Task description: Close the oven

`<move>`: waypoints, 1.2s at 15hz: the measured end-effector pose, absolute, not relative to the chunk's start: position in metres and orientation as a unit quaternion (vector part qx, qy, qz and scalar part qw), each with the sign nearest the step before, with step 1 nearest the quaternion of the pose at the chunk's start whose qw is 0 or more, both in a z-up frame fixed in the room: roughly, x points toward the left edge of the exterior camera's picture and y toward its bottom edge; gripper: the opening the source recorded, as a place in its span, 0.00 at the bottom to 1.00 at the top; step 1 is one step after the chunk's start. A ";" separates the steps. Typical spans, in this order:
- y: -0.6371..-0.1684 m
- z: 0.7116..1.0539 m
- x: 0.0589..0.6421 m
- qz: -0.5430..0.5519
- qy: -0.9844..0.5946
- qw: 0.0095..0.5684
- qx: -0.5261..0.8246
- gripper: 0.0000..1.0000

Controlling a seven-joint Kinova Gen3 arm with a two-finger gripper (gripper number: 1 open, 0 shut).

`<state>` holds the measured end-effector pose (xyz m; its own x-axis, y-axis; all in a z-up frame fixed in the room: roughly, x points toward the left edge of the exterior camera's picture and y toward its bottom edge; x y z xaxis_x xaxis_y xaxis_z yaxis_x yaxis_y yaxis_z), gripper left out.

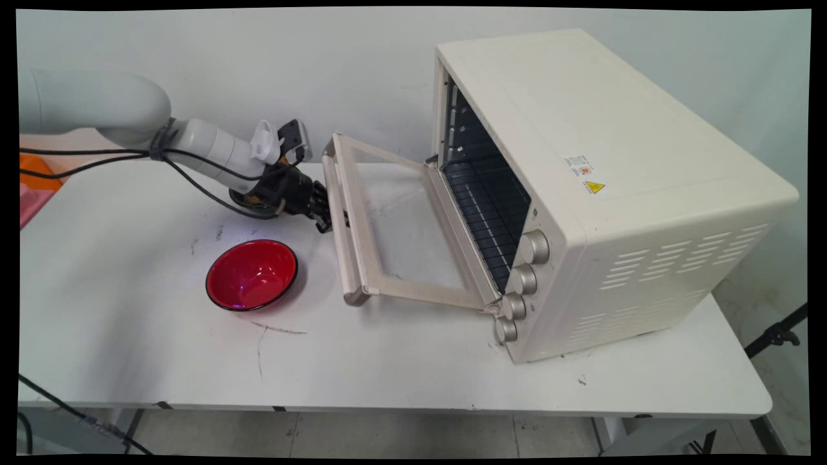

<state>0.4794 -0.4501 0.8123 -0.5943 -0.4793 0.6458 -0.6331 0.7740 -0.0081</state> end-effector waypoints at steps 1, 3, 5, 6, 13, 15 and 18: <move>-0.451 0.816 0.478 0.120 -0.883 0.326 0.315 0.00; -0.454 0.824 0.474 0.121 -0.880 0.333 0.316 0.00; -0.457 0.835 0.470 0.122 -0.878 0.341 0.314 0.00; -0.458 0.840 0.468 0.123 -0.877 0.344 0.312 0.00; -0.472 0.881 0.450 0.127 -0.871 0.373 0.293 0.00; -0.477 0.893 0.444 0.129 -0.869 0.382 0.287 0.00; -0.484 0.912 0.435 0.133 -0.865 0.396 0.279 0.00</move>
